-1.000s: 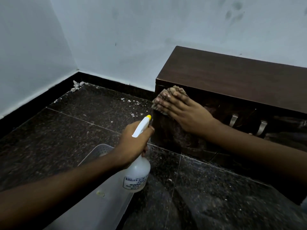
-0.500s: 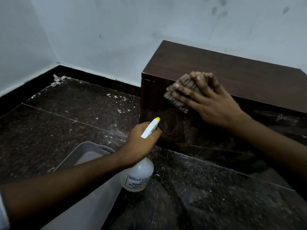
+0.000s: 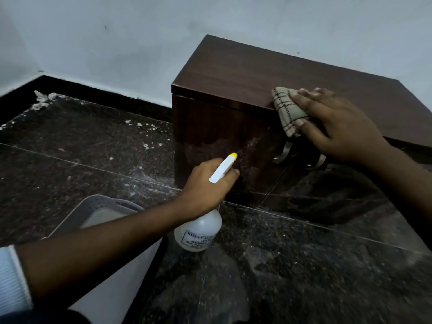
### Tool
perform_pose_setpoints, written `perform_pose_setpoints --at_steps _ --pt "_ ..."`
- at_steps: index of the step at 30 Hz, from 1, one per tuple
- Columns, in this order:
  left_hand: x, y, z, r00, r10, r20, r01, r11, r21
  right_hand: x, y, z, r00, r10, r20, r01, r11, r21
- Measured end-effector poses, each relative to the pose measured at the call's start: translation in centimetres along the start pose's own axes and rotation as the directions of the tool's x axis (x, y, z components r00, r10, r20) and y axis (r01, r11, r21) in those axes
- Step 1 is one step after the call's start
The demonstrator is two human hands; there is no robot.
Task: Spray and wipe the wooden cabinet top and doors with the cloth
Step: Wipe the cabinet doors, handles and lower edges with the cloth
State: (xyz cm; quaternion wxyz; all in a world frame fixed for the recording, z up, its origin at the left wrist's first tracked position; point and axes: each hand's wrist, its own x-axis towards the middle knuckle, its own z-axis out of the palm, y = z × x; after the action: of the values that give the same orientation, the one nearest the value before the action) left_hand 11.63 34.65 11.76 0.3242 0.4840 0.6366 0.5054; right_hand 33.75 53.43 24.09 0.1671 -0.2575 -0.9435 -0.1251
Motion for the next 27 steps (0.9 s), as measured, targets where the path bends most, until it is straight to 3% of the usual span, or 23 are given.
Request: perform_pose_setpoints --at_steps 4,7,12,14,18,20,24,27 --pt "0.1 0.0 0.5 1.0 0.001 0.007 -0.001 0.999 0.033 -1.1 0.3 0.0 1.0 -0.016 -0.021 0.015 0.999 -0.036" --pt "-0.3 -0.2 0.7 1.0 -0.008 0.009 0.008 1.0 0.025 -0.7 -0.3 1.0 0.981 -0.166 -0.098 0.14 0.963 -0.232" --pt "-1.2 -1.6 -0.8 0.996 -0.076 -0.038 0.075 0.997 -0.028 -0.1 -4.1 4.3 0.925 -0.349 -0.152 0.227 0.826 -0.516" --pt "-1.6 -2.1 -1.4 0.994 -0.087 -0.069 0.086 0.996 -0.025 -0.7 -5.3 6.7 0.908 -0.414 -0.072 0.293 0.747 -0.597" --pt "-2.0 -2.8 -1.9 0.991 -0.107 -0.082 0.106 0.994 -0.02 -4.0 -6.1 13.1 0.825 -0.469 0.315 0.555 0.57 -0.605" --pt "-2.2 -3.0 -2.0 0.989 -0.125 -0.079 0.123 0.992 -0.026 -4.2 -6.0 13.6 0.799 -0.475 0.369 0.593 0.517 -0.617" --pt "-2.1 -3.2 -2.0 0.987 -0.145 -0.076 0.14 0.988 -0.068 -0.6 -7.1 9.6 0.916 -0.398 0.039 0.355 0.763 -0.54" --pt "-2.0 -3.4 -2.1 0.986 -0.152 -0.074 0.146 0.987 -0.072 0.3 -7.5 9.7 0.921 -0.379 -0.092 0.26 0.771 -0.581"
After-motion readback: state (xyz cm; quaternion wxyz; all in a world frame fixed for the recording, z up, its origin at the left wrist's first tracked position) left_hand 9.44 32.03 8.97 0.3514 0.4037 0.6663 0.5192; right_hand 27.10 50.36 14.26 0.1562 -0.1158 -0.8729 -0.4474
